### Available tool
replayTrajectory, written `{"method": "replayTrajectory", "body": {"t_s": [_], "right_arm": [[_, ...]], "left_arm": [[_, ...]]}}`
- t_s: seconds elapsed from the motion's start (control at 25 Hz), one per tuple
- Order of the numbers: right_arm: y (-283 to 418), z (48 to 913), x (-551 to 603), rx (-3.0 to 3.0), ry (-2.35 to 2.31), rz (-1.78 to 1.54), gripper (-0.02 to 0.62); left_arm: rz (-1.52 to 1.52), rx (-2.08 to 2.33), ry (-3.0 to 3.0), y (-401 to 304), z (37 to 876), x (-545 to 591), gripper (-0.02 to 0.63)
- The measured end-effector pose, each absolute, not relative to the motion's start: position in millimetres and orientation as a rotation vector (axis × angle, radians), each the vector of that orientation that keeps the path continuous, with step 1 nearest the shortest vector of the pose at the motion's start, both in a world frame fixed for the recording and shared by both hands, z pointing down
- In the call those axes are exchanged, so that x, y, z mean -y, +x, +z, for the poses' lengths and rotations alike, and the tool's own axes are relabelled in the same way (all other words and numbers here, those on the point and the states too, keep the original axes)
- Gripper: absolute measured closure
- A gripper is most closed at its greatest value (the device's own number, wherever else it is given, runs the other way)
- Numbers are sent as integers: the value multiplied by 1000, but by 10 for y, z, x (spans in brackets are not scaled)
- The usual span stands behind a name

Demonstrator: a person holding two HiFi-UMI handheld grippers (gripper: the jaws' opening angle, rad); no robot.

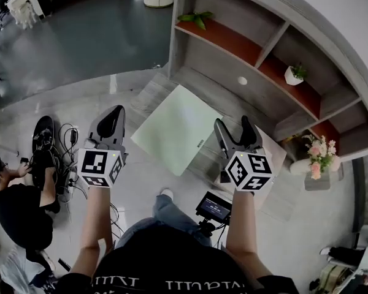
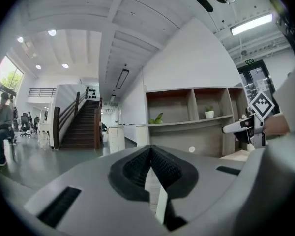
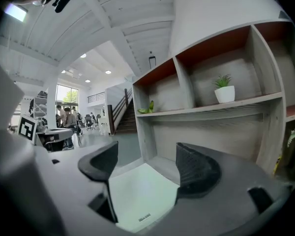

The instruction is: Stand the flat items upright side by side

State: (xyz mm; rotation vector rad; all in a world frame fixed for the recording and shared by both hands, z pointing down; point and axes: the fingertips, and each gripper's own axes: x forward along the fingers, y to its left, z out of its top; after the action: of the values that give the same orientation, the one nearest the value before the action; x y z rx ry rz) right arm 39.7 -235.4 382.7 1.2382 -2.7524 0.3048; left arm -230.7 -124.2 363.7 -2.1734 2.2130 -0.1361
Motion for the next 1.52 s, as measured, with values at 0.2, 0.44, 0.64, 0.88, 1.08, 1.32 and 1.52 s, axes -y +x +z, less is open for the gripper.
{"method": "replayTrajectory", "body": {"t_s": [0.2,0.44,0.64,0.88,1.08,1.32,1.52], "right_arm": [[599,3982,2489,2698,1336,374,216],[737,4257,2511,2616,1455,502,216],[774,4543,2473,2500,1567,703,216],[640,5072,2330,2264,1607,879,220],[515,5508,2318,2111,1659,947,318],[298,5869,2240,2015,1607,1064,286],[250,6228,2196,1877,1594,1158,275]], "left_arm": [[-176,-2147,-2281,-2138,3799,1563,594],[-210,-1999,-2411,-1890,3867,1894,594],[-223,-1864,-2538,-1734,3938,2099,594],[-255,-1686,-2654,-1631,3974,2195,594],[-255,-1588,-2721,-1652,4032,2198,594],[-230,-1546,-2770,-1770,4086,2154,594],[-250,-1522,-2795,-1876,4158,2092,594]]}}
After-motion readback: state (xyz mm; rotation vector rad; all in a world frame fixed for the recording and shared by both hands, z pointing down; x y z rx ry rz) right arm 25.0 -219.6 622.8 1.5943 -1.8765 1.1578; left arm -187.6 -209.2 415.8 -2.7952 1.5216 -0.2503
